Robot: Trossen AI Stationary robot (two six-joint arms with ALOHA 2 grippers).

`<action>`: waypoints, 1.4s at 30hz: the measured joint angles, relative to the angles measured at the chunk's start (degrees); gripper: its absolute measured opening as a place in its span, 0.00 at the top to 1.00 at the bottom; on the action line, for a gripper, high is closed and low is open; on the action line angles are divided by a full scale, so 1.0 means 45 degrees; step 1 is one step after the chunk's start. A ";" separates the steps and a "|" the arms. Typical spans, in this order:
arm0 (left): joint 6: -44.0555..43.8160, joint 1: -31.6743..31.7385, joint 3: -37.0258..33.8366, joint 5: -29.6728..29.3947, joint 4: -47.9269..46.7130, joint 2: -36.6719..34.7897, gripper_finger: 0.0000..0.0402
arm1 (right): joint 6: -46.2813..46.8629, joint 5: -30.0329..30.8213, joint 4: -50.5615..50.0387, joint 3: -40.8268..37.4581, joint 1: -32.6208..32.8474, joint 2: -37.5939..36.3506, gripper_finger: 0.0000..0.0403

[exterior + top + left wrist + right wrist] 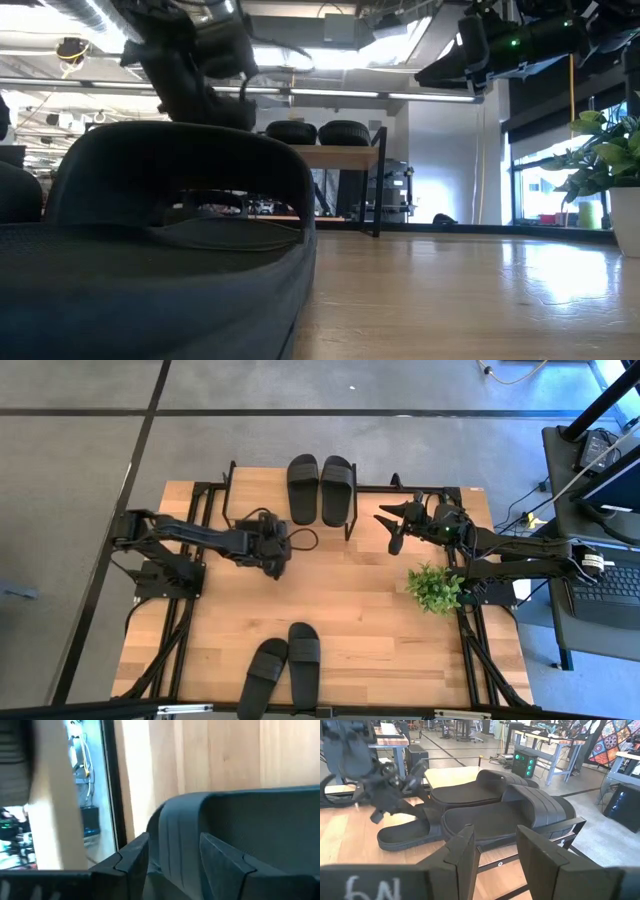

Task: Pick and place slides into the shelf
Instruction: Put the black slipper under the shelf

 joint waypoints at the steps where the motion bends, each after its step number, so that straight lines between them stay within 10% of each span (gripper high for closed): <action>1: -0.0184 -0.0001 0.0000 0.0100 -0.0188 -0.0204 0.58 | -0.0003 0.0000 0.0000 0.0000 0.0001 0.0000 0.64; 8: -0.2752 -0.0449 0.0000 0.1467 -0.1280 -0.1756 0.58 | -0.0003 0.0000 0.0000 0.0000 -0.0004 0.0000 0.64; 22: -0.8566 -0.1972 0.0000 1.0015 -0.0729 -0.4154 0.58 | 0.0002 -0.0024 -0.0015 0.0000 0.0001 0.0000 0.64; 42: -1.0522 -0.3071 0.0000 0.8560 -0.0671 -0.0765 0.58 | 0.0123 -0.0010 -0.0029 0.0000 0.0001 0.0000 0.64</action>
